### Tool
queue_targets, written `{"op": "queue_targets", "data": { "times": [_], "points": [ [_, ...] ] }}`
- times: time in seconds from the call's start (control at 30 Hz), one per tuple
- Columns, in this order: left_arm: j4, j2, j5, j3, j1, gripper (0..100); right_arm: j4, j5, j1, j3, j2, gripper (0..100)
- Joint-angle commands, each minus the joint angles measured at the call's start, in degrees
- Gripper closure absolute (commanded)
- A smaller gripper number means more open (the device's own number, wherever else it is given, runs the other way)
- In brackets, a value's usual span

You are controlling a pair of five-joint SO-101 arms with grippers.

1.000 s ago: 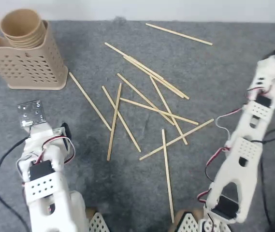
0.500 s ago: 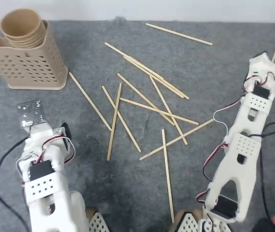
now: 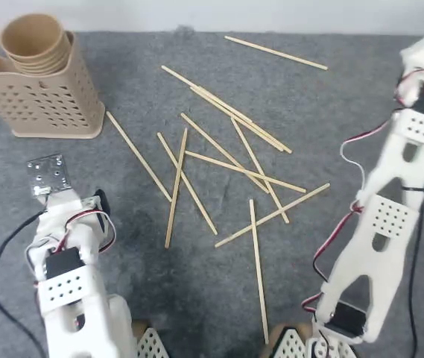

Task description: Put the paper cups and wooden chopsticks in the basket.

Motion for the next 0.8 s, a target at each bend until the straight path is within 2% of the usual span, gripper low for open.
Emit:
{"op": "queue_targets", "data": {
  "times": [0.0, 0.07, 0.13, 0.33, 0.63, 0.73, 0.77],
  "points": [
    [-0.97, -1.23, -0.26, -0.75, -0.18, 80, -5.49, 2.81, 3.56, 0.97, -0.75, 83.6],
    [-0.88, -1.23, -0.26, -0.75, -0.18, 80, -8.31, 3.34, 4.53, 1.05, 1.89, 80.2],
    [-0.79, -1.23, -0.26, -0.75, -0.18, 80, -12.09, 6.95, 4.97, 1.05, 4.79, 78.9],
    [-0.7, -1.23, -0.26, -0.75, -0.35, 80, -17.98, 11.87, 2.33, 1.14, 14.29, 79.0],
    [-0.79, -1.23, -0.26, -0.75, -0.18, 80, -17.27, 12.4, 3.65, 1.05, 21.49, 79.0],
    [-0.88, -1.23, -0.26, -0.75, -0.18, 80, -12.26, 13.71, 3.47, 0.7, 22.11, 79.8],
    [-0.88, -1.23, -0.26, -0.75, -0.18, 80, -10.33, 14.59, 3.03, 0.62, 22.11, 82.7]
  ]
}}
